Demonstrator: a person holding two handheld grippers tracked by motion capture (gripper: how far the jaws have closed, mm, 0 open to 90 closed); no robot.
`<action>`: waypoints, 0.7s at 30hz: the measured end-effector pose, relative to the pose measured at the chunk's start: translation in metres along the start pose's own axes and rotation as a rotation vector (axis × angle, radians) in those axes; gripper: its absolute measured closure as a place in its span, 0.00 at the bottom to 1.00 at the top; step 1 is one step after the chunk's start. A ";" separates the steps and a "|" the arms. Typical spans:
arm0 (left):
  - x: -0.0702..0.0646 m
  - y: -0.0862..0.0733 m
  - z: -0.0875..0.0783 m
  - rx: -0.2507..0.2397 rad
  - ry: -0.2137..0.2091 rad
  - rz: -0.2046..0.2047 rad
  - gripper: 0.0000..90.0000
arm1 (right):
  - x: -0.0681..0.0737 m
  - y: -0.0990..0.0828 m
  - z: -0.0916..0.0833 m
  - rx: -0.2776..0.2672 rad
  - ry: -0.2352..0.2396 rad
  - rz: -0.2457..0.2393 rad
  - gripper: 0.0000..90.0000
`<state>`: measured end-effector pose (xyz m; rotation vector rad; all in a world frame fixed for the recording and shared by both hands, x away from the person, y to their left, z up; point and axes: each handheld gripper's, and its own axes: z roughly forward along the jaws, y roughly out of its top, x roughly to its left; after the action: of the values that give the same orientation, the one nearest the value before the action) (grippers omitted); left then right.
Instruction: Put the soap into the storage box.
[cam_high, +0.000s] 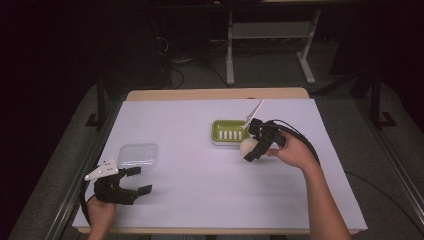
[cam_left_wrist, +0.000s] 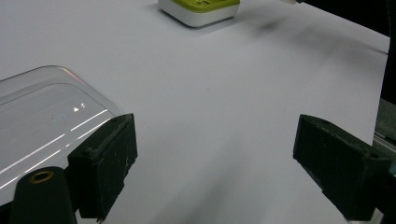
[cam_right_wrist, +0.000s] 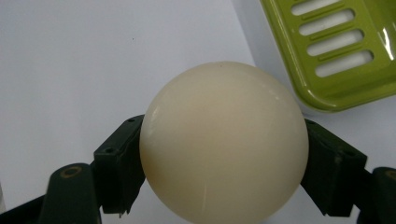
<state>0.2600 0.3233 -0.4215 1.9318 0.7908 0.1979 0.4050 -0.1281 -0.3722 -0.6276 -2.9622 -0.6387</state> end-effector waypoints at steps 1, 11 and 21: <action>0.000 0.000 0.000 0.000 0.000 0.000 0.14 | 0.000 0.001 0.000 -0.001 -0.002 0.002 0.26; 0.000 0.000 0.000 -0.004 -0.001 -0.001 0.14 | -0.006 0.018 -0.002 -0.006 0.013 -0.015 0.26; 0.001 0.000 -0.001 -0.010 0.001 -0.001 0.14 | -0.012 0.030 -0.002 -0.008 0.018 -0.020 0.26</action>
<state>0.2597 0.3247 -0.4212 1.9217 0.7895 0.2018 0.4276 -0.1080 -0.3600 -0.5904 -2.9542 -0.6545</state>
